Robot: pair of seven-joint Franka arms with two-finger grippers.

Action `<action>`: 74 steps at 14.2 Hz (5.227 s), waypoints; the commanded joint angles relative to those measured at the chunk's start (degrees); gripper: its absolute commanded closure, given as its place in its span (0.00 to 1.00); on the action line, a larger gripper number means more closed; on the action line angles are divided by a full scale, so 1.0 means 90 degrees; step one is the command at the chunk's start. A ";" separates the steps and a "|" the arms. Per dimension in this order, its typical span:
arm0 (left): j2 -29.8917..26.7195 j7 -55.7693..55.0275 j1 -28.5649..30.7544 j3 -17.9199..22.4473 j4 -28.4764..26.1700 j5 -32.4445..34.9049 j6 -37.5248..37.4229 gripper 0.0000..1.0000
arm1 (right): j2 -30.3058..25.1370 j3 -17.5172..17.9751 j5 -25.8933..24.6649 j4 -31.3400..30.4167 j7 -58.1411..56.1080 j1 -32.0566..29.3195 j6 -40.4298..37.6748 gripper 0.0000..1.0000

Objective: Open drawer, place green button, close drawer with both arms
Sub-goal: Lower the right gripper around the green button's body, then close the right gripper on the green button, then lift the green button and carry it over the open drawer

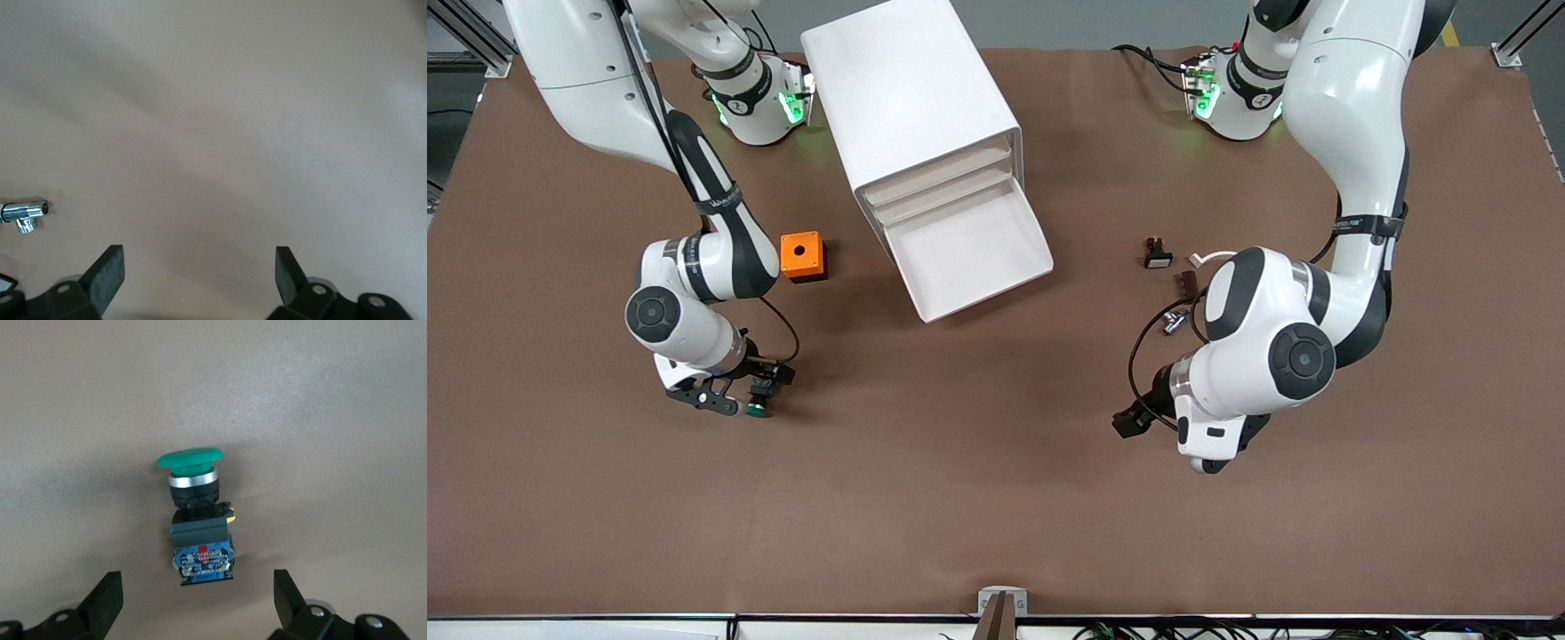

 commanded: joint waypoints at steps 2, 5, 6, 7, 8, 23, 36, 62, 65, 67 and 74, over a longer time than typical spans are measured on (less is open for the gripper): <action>-0.0147 0.0032 -0.0001 0.0011 -0.0153 0.0175 0.0050 0.01 | 0.0247 0.0019 -0.0068 0.0273 0.0291 -0.0032 -0.0024 0.00; -0.0157 -0.0017 -0.0030 0.0030 -0.0133 0.0185 0.0041 0.01 | 0.0306 0.0009 -0.0078 0.0341 0.0429 0.0017 -0.0024 0.01; -0.0137 0.0003 -0.0030 0.0030 -0.0143 0.0214 0.0050 0.01 | 0.0335 0.0009 -0.0088 0.0351 0.0429 0.0017 -0.0024 0.01; -0.0137 0.0032 -0.0020 0.0001 -0.0143 0.0408 0.0050 0.01 | 0.0354 0.0009 -0.0088 0.0380 0.0429 0.0017 -0.0024 0.01; -0.0137 -0.0036 -0.0030 -0.0018 -0.0153 0.0574 0.0041 0.01 | 0.0374 0.0009 -0.0088 0.0390 0.0429 0.0017 -0.0034 0.01; -0.0147 0.0051 -0.0254 -0.0116 -0.0250 0.1414 0.0148 0.01 | 0.0472 0.0019 -0.0391 0.0429 0.0175 -0.0052 0.0034 0.00; -0.0156 0.0013 -0.0244 -0.0106 -0.0241 0.1464 0.0138 0.01 | 0.0560 0.0029 -0.0381 0.0429 0.0000 -0.0062 0.0210 0.00; -0.0127 0.0022 -0.0196 -0.0116 -0.0250 0.1455 0.0158 0.01 | 0.0501 0.0038 -0.0283 0.0644 0.0428 0.0007 -0.0189 0.99; -0.0127 0.0022 -0.0196 -0.0116 -0.0260 0.1455 0.0148 0.01 | 0.0316 0.0097 -0.0283 0.0722 0.0886 0.0084 -0.0521 1.00; -0.0127 0.0022 -0.0196 -0.0116 -0.0260 0.1455 0.0158 0.01 | 0.0112 0.0107 -0.0283 0.0722 0.1248 0.0260 -0.0785 1.00; -0.0127 0.0022 -0.0196 -0.0116 -0.0260 0.1455 0.0158 0.01 | -0.0718 0.0126 0.0203 0.0537 0.2197 0.0846 -0.1322 1.00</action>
